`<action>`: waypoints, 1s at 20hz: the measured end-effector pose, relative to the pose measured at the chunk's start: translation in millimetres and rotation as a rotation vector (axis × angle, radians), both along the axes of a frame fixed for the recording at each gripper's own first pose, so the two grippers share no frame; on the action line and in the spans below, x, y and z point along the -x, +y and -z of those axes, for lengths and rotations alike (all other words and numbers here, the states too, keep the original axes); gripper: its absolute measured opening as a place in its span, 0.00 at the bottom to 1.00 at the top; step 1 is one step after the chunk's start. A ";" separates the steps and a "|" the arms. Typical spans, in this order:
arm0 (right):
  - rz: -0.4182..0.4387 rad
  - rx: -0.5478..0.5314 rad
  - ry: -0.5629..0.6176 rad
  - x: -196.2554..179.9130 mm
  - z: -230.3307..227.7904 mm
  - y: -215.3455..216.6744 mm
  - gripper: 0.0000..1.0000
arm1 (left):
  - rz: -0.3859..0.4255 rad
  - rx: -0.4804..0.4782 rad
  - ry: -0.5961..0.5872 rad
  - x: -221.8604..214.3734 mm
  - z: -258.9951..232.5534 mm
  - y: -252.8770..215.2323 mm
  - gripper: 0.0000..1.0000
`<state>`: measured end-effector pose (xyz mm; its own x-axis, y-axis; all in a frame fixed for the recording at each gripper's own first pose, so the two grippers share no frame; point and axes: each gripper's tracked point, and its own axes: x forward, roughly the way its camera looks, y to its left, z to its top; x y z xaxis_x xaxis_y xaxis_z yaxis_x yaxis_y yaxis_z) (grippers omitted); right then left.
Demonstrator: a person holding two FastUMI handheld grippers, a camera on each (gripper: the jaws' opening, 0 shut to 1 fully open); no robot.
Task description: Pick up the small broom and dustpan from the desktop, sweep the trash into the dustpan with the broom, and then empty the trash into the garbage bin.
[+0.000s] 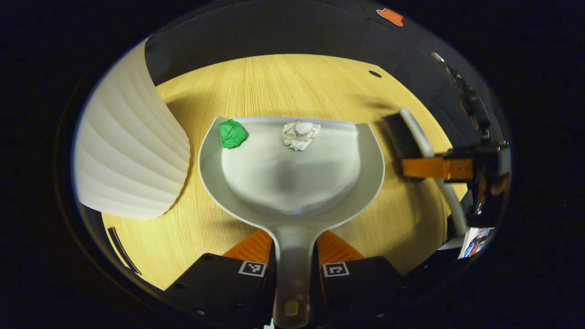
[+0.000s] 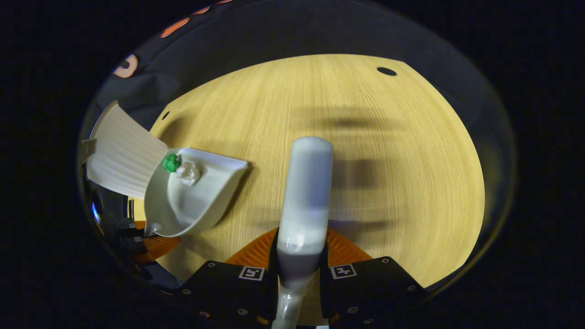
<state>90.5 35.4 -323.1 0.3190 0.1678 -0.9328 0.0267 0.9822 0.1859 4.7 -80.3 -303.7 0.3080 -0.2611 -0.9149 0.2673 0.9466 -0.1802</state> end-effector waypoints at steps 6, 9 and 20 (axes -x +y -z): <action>-0.004 0.017 -0.018 10.4 10.6 2.9 0.37 | 0.083 0.032 -0.134 2.3 -39.4 17.6 0.30; -0.018 0.027 -0.035 12.4 10.4 2.4 0.38 | 0.081 0.048 -0.190 -5.3 -70.8 32.5 0.30; -0.125 -0.019 -0.026 25.8 10.4 35.0 0.38 | -0.183 -0.066 -0.314 -22.2 -240.8 198.6 0.30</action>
<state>64.7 70.4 -333.5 0.3187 0.2249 -0.9208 -0.1005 0.9740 0.2031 26.8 118.3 -62.9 0.6128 -0.1191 -0.7812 0.1251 0.9907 -0.0529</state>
